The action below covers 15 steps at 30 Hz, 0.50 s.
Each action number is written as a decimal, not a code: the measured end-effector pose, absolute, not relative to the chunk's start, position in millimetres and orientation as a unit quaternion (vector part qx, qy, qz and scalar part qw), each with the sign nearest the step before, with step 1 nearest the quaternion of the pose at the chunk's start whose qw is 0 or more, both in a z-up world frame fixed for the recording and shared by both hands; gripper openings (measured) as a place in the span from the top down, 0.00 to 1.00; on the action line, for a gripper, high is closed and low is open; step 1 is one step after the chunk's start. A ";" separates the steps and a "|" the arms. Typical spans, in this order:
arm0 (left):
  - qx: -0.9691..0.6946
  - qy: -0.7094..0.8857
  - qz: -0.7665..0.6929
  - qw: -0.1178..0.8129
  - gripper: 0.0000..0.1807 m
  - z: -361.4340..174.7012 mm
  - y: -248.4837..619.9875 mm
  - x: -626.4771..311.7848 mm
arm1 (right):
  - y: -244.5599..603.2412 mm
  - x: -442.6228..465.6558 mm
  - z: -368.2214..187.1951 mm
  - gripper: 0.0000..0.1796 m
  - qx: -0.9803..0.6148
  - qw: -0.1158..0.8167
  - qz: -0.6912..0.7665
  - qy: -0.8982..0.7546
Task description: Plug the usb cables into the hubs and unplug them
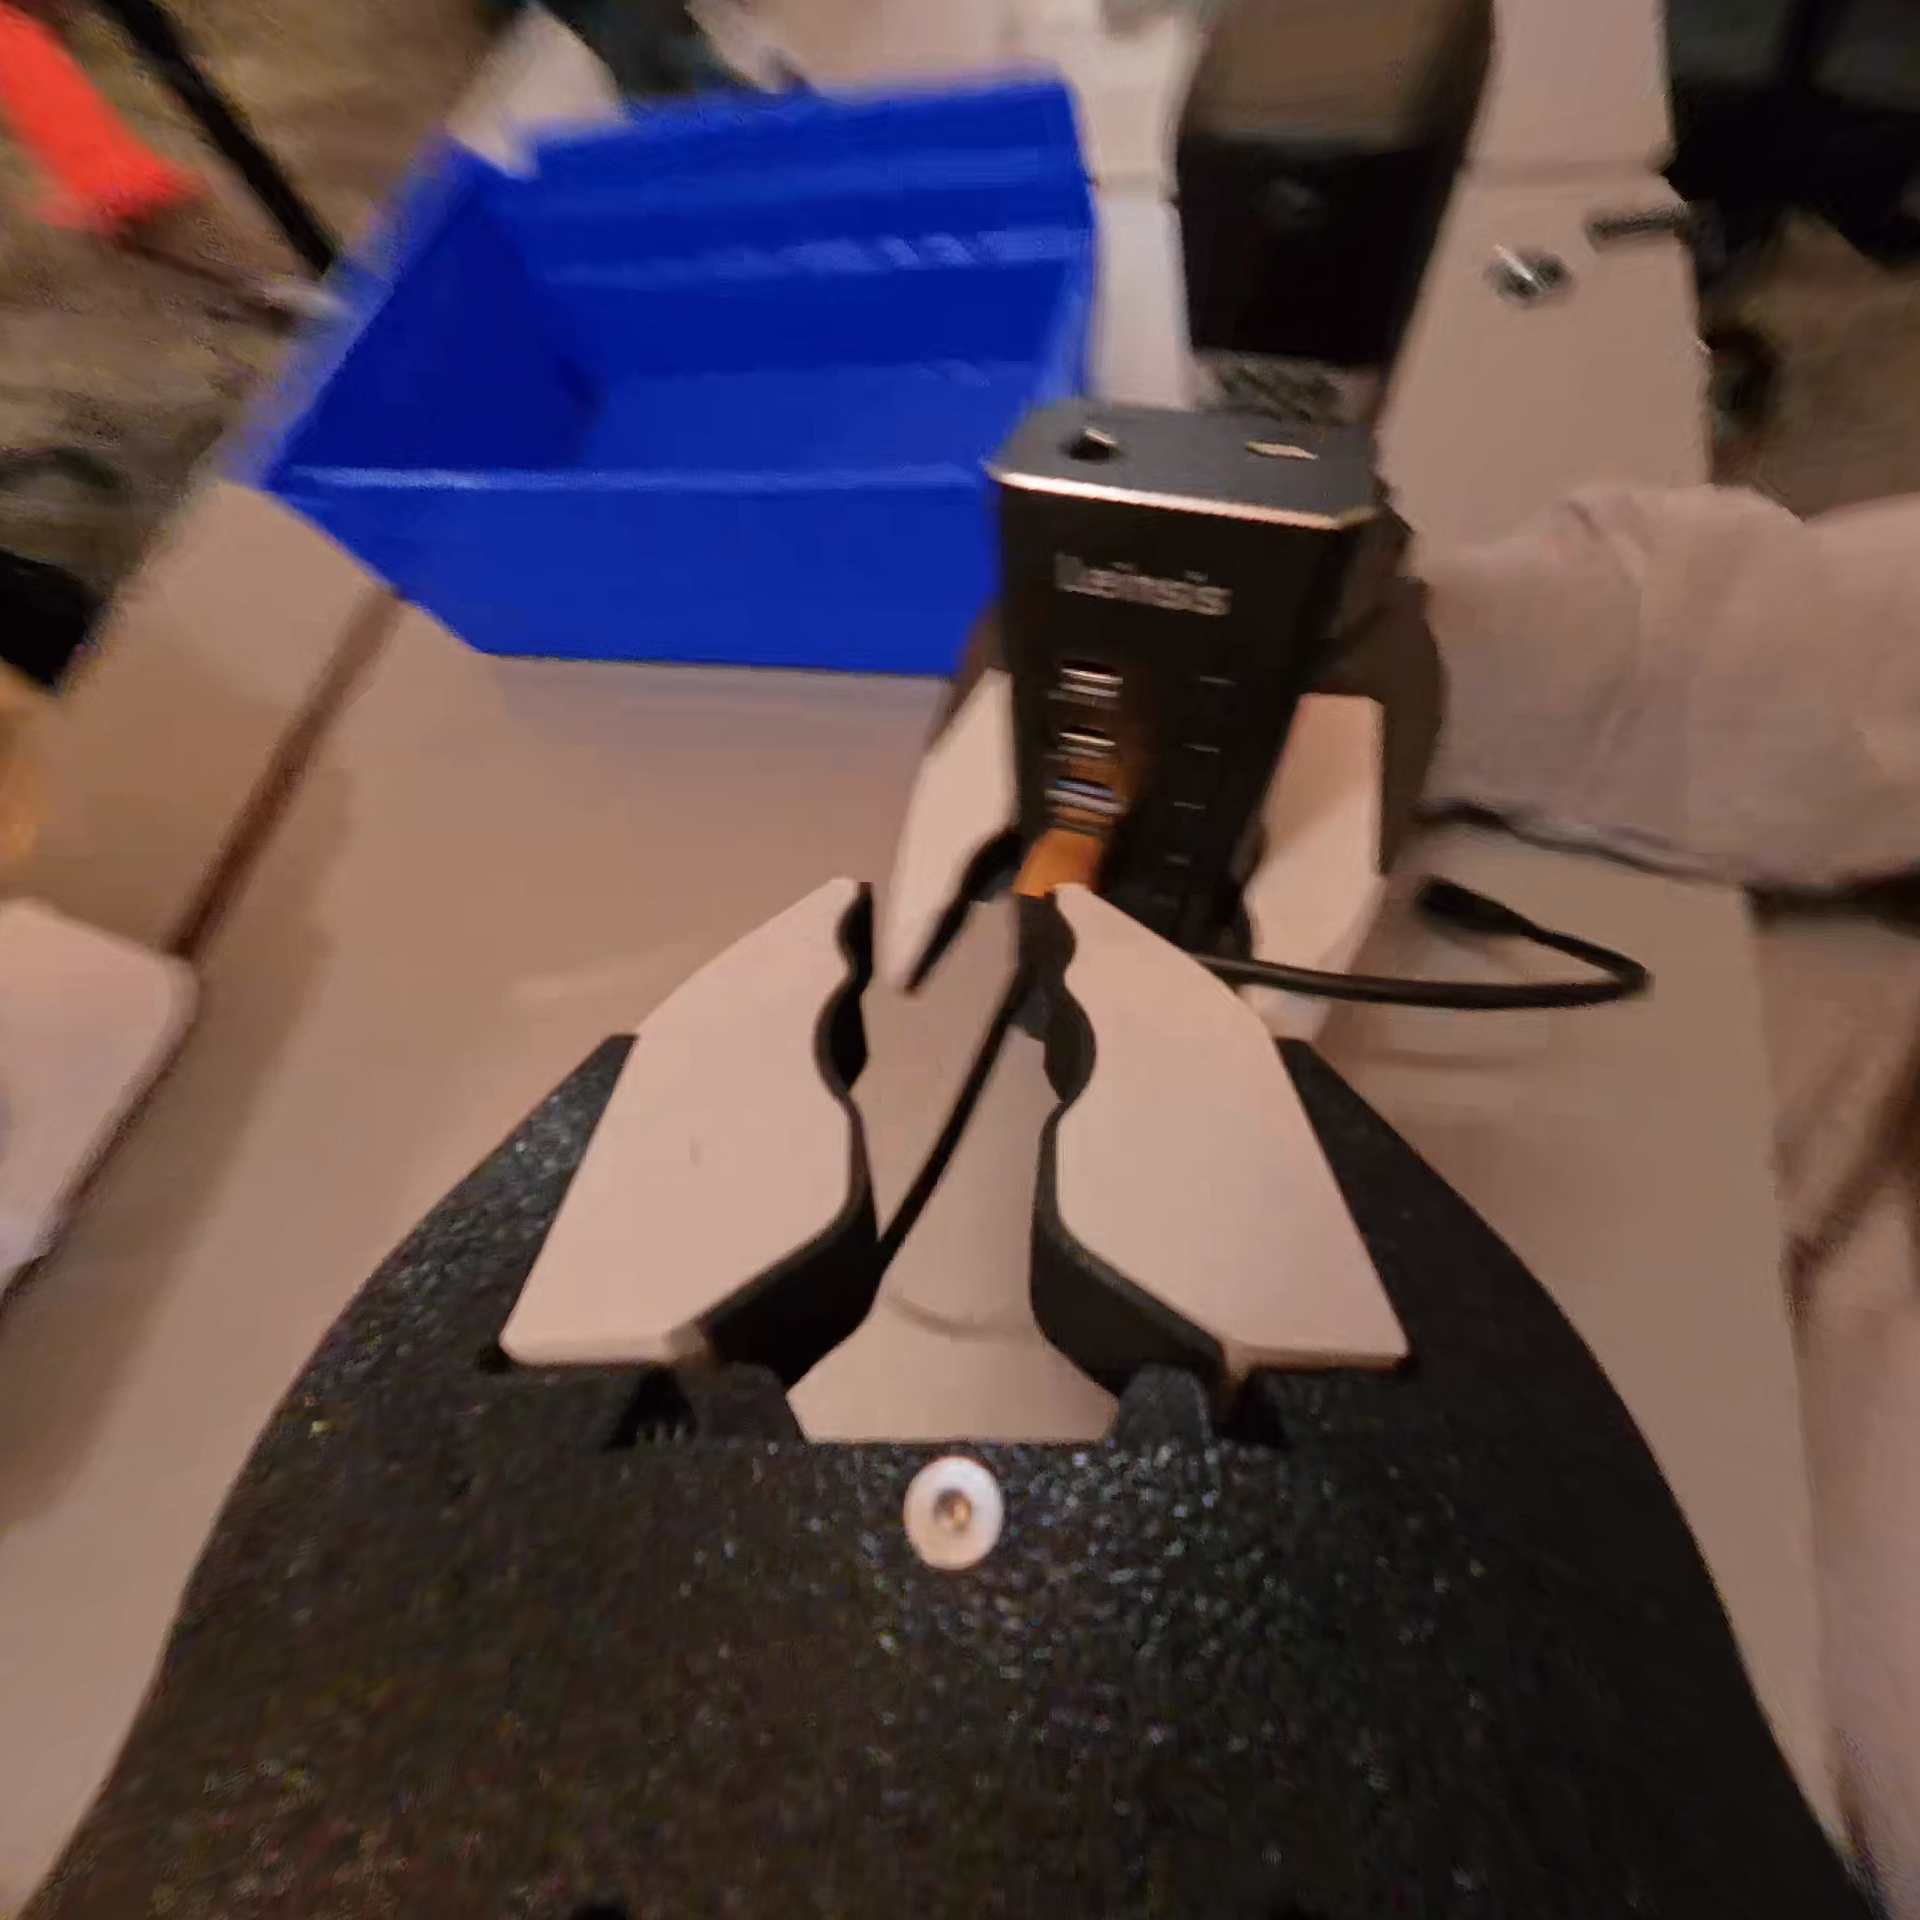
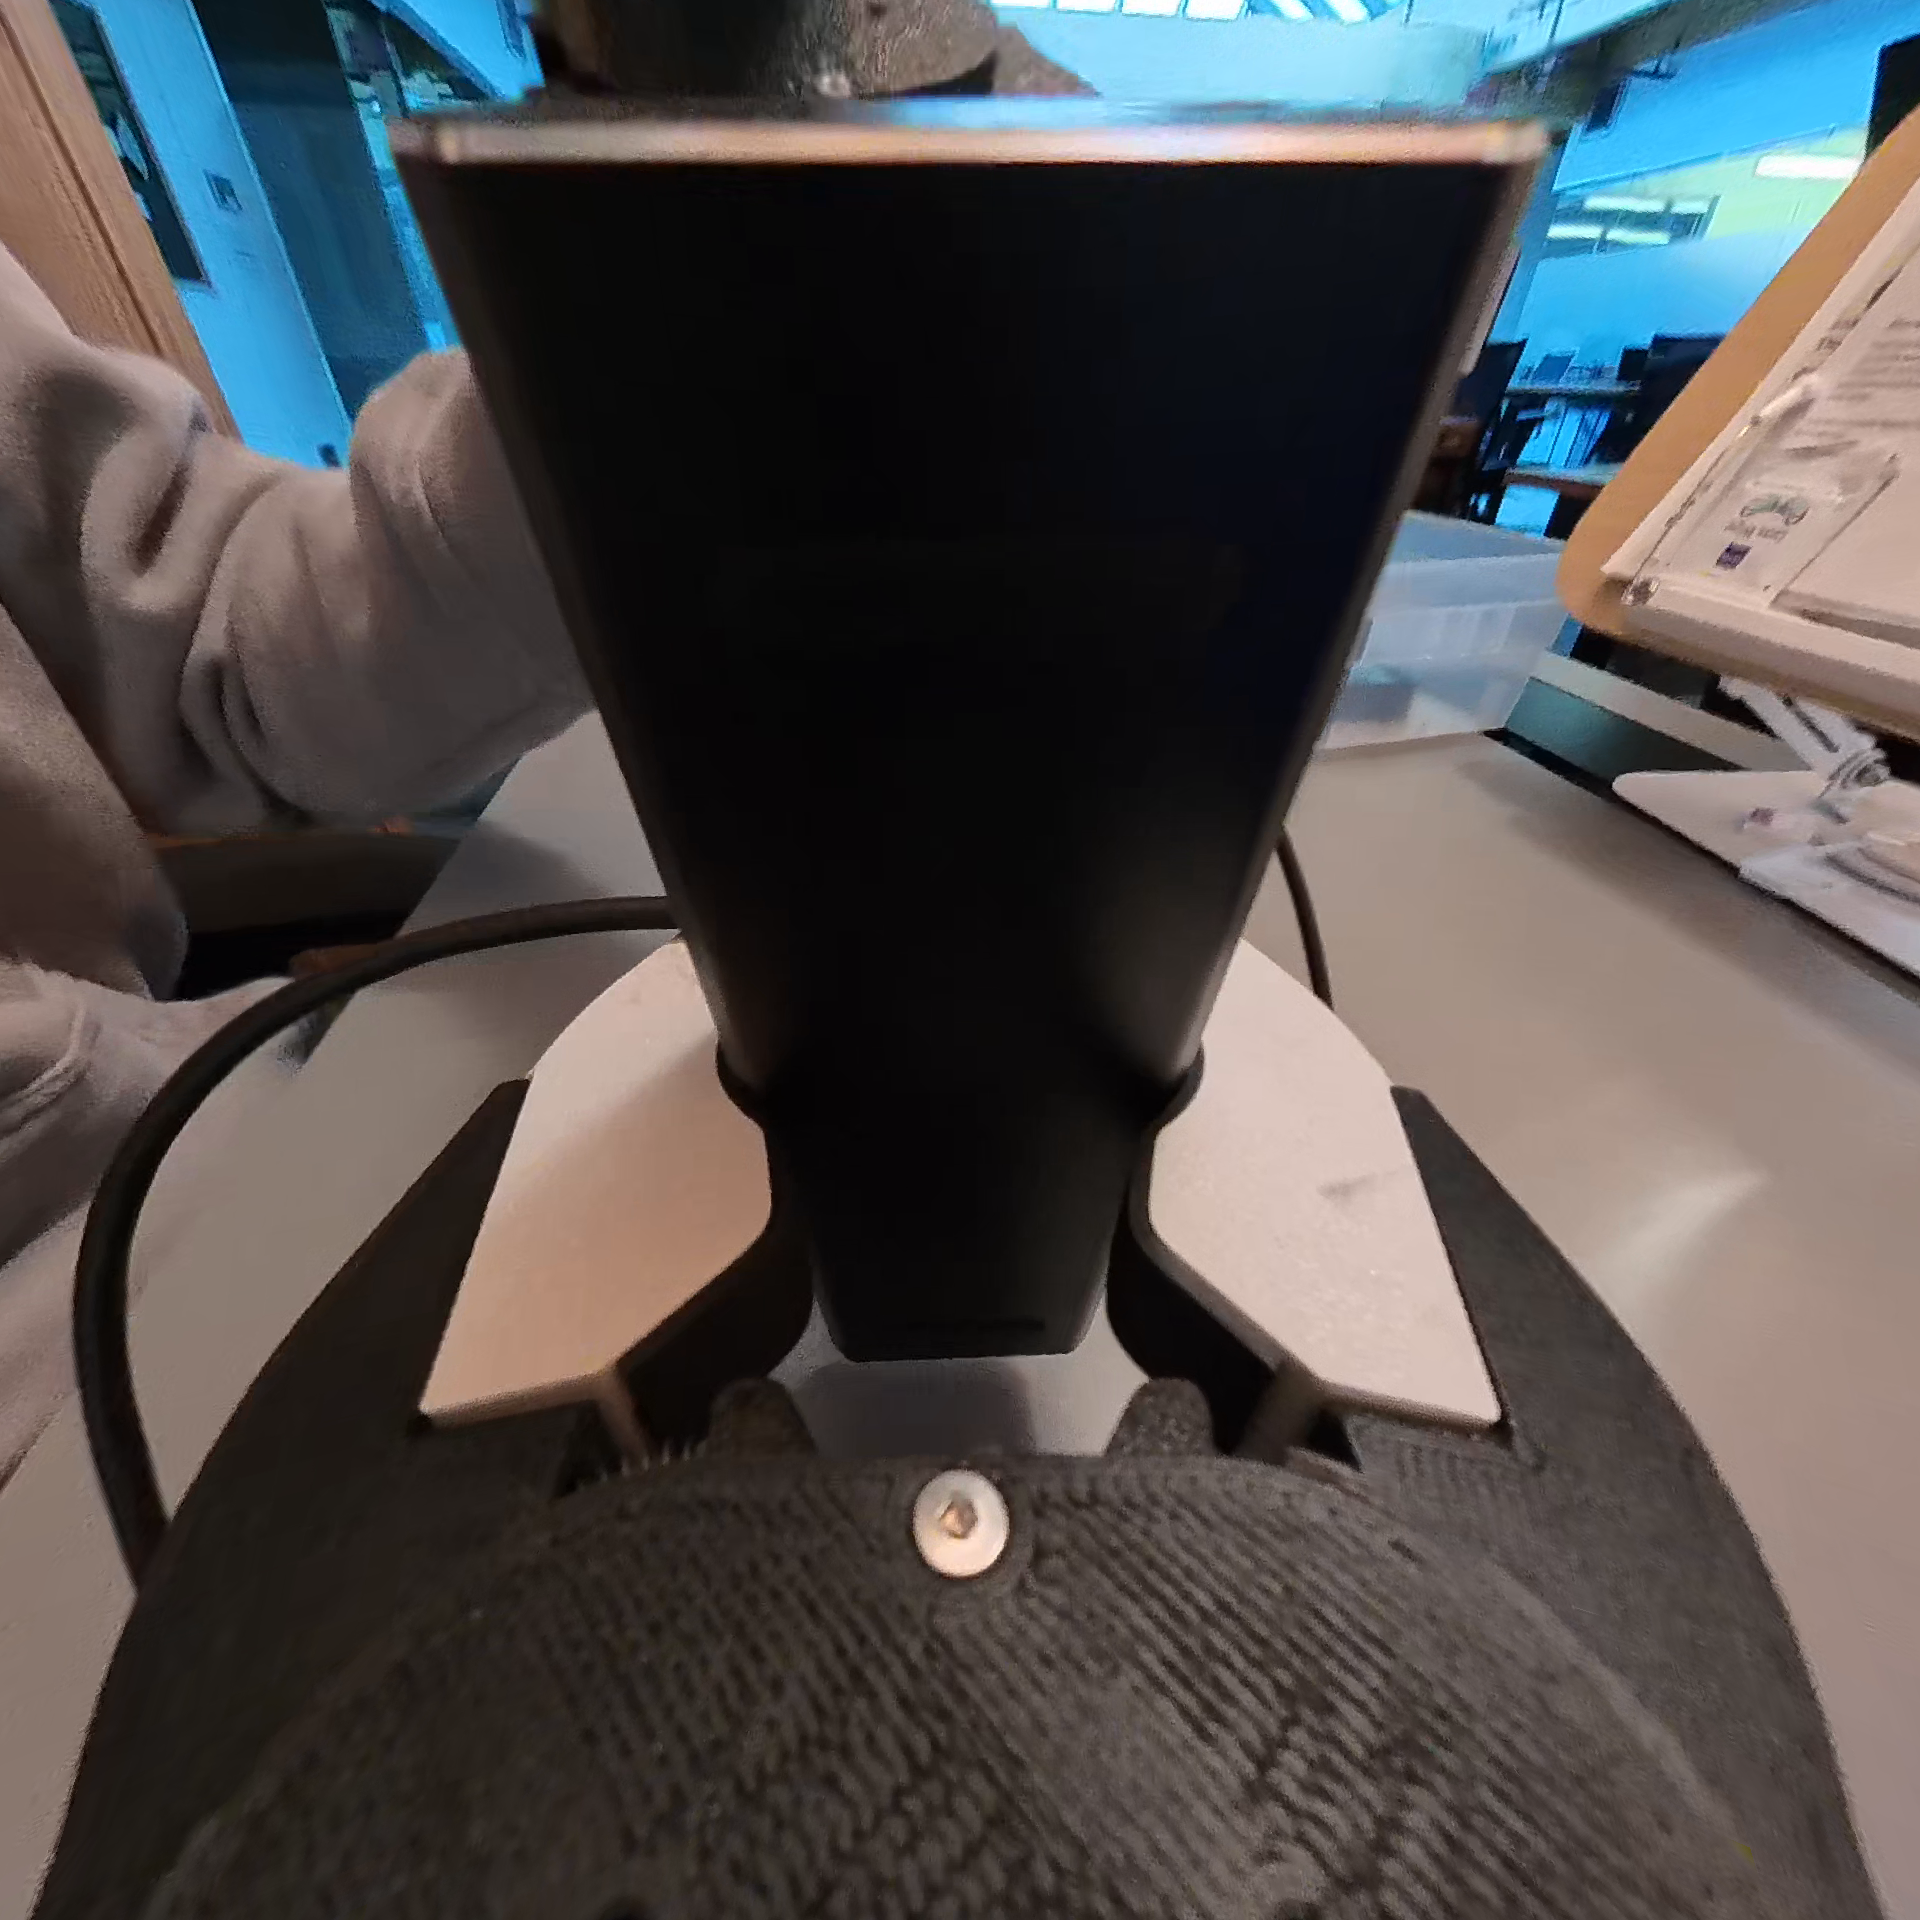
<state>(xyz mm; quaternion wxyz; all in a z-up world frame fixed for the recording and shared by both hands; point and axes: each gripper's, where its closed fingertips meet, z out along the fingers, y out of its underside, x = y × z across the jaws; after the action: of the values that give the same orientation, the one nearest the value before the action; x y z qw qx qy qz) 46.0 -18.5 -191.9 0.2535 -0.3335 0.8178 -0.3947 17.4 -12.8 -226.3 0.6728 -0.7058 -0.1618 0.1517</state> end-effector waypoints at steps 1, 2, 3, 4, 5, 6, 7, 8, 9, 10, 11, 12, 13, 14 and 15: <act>-0.348 0.785 -0.410 0.306 0.81 -176.9 -2.8 47.8 | -13.8 19.0 -218.8 0.59 -0.698 0.683 0.144 -0.158; -0.364 0.749 -0.426 0.354 0.81 -162.5 15.4 46.2 | -15.6 22.8 -207.2 0.59 -0.688 0.698 0.131 -0.149; -0.378 0.716 -0.441 0.387 0.80 -151.9 32.8 41.1 | -19.2 25.4 -192.0 0.59 -0.673 0.714 0.123 -0.145; -0.393 0.688 -0.456 0.406 0.79 -146.3 48.2 33.9 | -24.2 28.0 -174.9 0.60 -0.659 0.729 0.115 -0.141; -0.406 0.666 -0.471 0.412 0.78 -145.6 60.9 26.1 | -29.2 32.0 -158.2 0.59 -0.652 0.739 0.098 -0.139; -0.419 0.656 -0.480 0.405 0.78 -151.0 71.1 17.9 | -35.6 35.6 -141.3 0.60 -0.646 0.746 0.074 -0.144; -0.434 0.656 -0.479 0.391 0.78 -162.5 79.5 10.3 | -43.0 40.1 -123.6 0.59 -0.642 0.750 0.050 -0.151; -0.450 0.658 -0.471 0.378 0.77 -176.5 87.3 3.3 | -51.1 46.6 -105.0 0.60 -0.636 0.756 0.024 -0.155; -0.464 0.660 -0.460 0.370 0.76 -190.3 94.6 -3.4 | -59.8 54.3 -87.5 0.59 -0.631 0.759 0.001 -0.162; -0.474 0.665 -0.448 0.365 0.75 -203.1 99.9 -10.4 | -68.2 64.4 -72.5 0.60 -0.633 0.756 -0.021 -0.168; -0.480 0.671 -0.437 0.358 0.75 -214.9 103.0 -17.3 | -75.5 79.3 -60.3 0.60 -0.639 0.748 -0.052 -0.170; -0.485 0.678 -0.427 0.351 0.75 -226.1 105.1 -24.0 | -81.7 98.9 -50.0 0.60 -0.648 0.738 -0.091 -0.165; -0.490 0.684 -0.416 0.345 0.75 -235.9 106.7 -29.9 | -87.0 119.4 -44.3 0.59 -0.664 0.720 -0.120 -0.162; -0.494 0.690 -0.406 0.341 0.75 -244.6 108.4 -35.1 | -91.0 140.6 -44.2 0.60 -0.689 0.693 -0.140 -0.160; -0.497 0.695 -0.396 0.337 0.75 -251.9 109.8 -39.4 | -94.3 164.1 -48.3 0.59 -0.714 0.661 -0.166 -0.161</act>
<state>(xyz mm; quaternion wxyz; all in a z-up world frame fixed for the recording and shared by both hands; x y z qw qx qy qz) -39.4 109.8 -251.9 0.3370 -0.4970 0.6950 -0.3955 164.1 -94.3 -48.3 0.6608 -0.7140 -0.1609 -0.1664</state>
